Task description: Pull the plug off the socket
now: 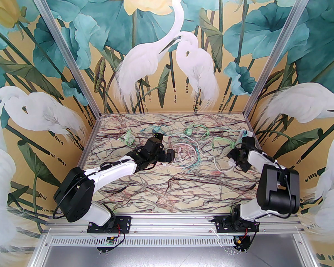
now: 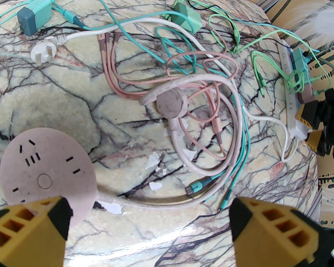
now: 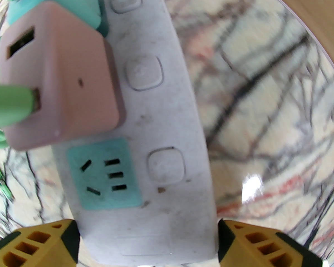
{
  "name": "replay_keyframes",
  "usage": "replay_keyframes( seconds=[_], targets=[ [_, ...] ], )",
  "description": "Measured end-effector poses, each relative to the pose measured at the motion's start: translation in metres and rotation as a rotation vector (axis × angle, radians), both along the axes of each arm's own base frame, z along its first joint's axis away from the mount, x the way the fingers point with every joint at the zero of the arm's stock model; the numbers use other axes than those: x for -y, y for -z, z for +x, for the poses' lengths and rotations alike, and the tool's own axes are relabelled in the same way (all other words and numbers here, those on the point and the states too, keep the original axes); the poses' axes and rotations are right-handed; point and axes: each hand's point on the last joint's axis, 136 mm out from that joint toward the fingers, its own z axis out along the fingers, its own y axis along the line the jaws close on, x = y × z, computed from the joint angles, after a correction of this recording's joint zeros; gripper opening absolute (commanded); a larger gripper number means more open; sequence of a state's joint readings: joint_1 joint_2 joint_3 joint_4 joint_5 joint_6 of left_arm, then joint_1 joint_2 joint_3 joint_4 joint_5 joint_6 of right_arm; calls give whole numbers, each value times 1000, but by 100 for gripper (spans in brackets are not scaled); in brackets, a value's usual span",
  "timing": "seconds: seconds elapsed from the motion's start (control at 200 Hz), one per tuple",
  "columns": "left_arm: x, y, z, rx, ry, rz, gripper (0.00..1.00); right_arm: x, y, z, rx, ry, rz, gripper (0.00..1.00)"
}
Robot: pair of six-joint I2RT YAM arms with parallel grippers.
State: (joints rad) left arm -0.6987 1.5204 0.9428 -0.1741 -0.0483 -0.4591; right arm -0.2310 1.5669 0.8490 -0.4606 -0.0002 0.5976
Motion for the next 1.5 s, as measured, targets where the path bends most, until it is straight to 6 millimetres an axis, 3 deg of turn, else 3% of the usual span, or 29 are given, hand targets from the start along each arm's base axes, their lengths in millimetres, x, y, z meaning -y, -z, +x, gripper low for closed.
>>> replay_keyframes(
  seconds=[0.205,0.5,0.58,0.67,0.845,0.955,1.125,1.36,1.5],
  targets=[
    [0,0,0,0,0,0,100,-20,-3,11,6,-62,-50,77],
    [0,0,0,1,2,2,99,-84,-2,13,31,-157,-31,76],
    [0,0,0,1,2,2,99,-112,1,5,14,-222,-20,76],
    [0,0,0,0,4,1,99,-144,12,-18,-48,-296,12,76],
    [0,0,0,0,5,1,99,-166,17,-35,-91,-345,10,76],
    [0,0,0,0,5,1,100,-167,15,-37,-107,-345,4,78],
    [0,0,0,-1,4,1,99,-148,1,-31,-109,-304,-53,88],
    [0,0,0,0,5,1,99,-101,-29,4,-35,-163,-69,97],
    [0,0,0,0,5,1,99,-85,-29,32,-33,-116,-75,98]
  ],
)
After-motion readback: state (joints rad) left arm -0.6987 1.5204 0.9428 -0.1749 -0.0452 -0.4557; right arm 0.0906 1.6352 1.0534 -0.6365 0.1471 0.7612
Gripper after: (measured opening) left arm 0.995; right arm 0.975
